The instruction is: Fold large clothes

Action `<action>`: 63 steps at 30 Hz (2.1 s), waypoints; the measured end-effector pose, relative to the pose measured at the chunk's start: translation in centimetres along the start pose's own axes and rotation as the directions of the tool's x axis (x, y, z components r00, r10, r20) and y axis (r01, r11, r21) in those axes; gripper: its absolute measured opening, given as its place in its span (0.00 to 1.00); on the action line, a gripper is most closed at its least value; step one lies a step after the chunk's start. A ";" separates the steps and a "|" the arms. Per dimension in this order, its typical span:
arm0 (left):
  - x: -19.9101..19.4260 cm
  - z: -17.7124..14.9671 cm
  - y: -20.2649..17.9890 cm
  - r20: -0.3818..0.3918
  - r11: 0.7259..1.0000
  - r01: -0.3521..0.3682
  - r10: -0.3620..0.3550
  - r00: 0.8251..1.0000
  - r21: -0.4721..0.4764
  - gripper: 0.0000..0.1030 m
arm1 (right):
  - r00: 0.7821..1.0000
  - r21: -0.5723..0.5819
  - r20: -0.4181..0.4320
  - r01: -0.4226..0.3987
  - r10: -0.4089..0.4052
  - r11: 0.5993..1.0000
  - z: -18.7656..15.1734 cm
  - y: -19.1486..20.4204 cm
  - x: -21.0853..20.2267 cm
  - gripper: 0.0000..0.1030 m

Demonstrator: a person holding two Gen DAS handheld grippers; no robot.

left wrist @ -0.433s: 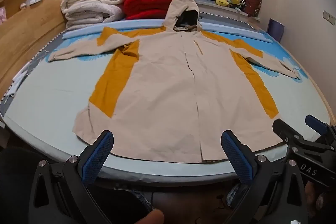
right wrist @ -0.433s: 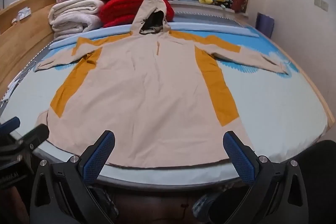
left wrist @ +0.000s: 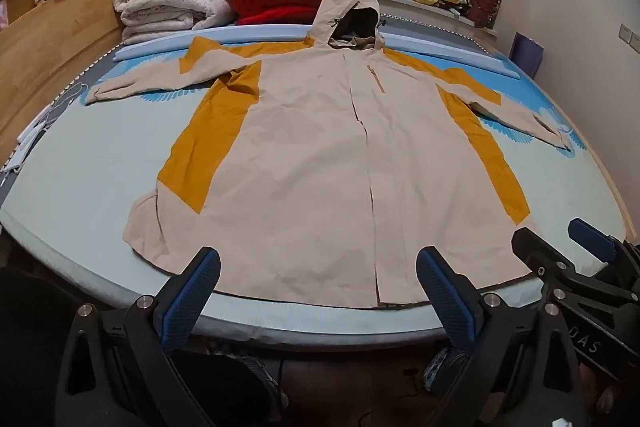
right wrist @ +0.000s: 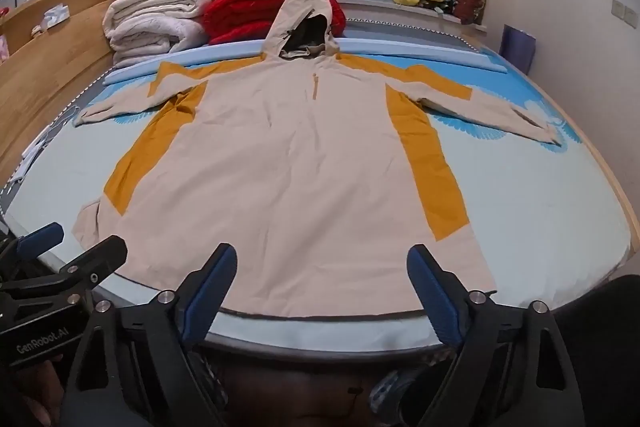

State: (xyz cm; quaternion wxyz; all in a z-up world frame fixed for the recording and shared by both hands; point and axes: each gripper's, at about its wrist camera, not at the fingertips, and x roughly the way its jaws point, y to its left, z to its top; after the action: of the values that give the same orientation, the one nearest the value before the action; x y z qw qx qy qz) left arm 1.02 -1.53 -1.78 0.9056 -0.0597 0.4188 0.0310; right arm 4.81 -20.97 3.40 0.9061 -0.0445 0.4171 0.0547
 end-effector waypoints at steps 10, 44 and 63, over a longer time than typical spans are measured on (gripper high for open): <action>0.0 0.3 -0.2 0.007 1.000 0.004 -0.004 1.000 -0.004 0.94 | 1.000 0.001 0.001 -0.006 0.006 1.000 0.6 0.5 -1.2 0.81; -0.1 0.8 -0.9 0.040 1.000 0.003 -0.003 0.999 0.012 0.92 | 1.000 0.005 0.029 -0.006 0.006 1.000 1.4 0.8 -1.9 0.80; -0.2 0.9 0.3 0.047 1.000 -0.002 0.002 0.999 0.004 0.85 | 1.000 0.008 0.004 -0.012 0.012 1.000 1.3 1.1 -1.5 0.80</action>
State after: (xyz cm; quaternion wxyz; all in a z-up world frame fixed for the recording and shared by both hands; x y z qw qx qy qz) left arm 1.56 -1.13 -1.06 0.9153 -0.0569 0.3974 0.0325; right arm 4.71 -19.85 5.34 0.9068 -0.0383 0.4158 0.0586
